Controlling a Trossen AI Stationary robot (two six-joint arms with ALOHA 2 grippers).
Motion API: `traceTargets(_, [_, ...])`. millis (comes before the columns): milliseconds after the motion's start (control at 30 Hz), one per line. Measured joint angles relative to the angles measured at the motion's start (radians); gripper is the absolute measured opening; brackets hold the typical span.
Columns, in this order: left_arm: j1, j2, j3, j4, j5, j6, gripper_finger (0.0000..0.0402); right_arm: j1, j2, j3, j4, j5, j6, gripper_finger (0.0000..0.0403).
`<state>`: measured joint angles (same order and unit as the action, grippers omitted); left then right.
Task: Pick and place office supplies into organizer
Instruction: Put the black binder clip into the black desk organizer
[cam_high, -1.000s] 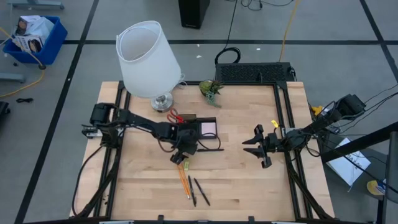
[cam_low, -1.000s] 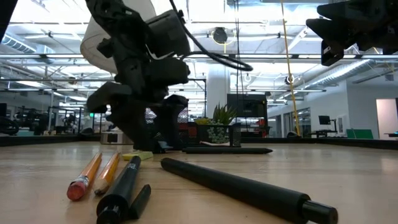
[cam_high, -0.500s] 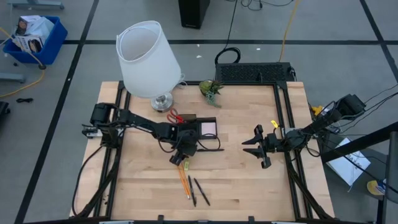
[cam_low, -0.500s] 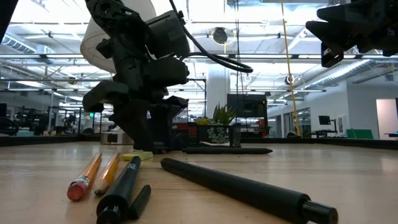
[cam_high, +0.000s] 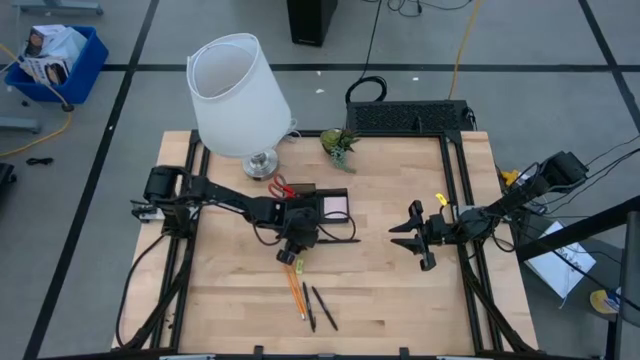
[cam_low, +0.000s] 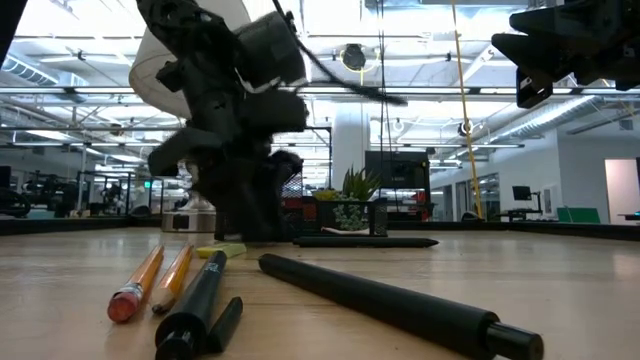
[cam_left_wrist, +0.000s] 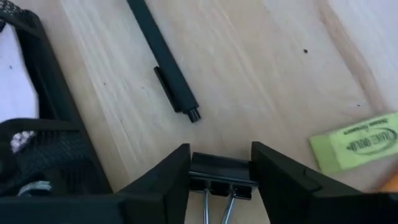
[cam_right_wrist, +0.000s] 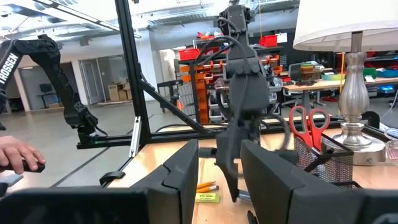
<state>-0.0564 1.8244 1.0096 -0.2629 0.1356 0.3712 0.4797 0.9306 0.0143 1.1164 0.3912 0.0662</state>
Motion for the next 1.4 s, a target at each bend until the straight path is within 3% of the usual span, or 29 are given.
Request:
traceTargets(200, [-0.017, -0.056, 0.002, 0.004, 0.007, -0.058, 0.0173, 0.000, 0.000, 0.000, 0.000, 0.000, 0.000, 0.0116])
traceTargets(400, [-0.031, -0.110, 0.002, -0.023, -0.069, -0.136, 0.0154, 0.000, 0.000, 0.000, 0.000, 0.000, 0.000, 0.0116])
traceTargets(633, [-0.029, -0.156, 0.003, -0.025, -0.120, -0.184, 0.0171, 0.000, 0.000, 0.000, 0.000, 0.000, 0.000, 0.0116])
traceTargets(1000, [0.001, -0.158, 0.003, -0.035, -0.315, -0.224, 0.0161, 0.000, 0.000, 0.000, 0.000, 0.000, 0.000, 0.0116])
traceTargets(1400, [0.052, -0.157, 0.003, -0.069, -0.334, -0.259, 0.0161, 0.000, 0.000, 0.000, 0.000, 0.000, 0.000, 0.0116])
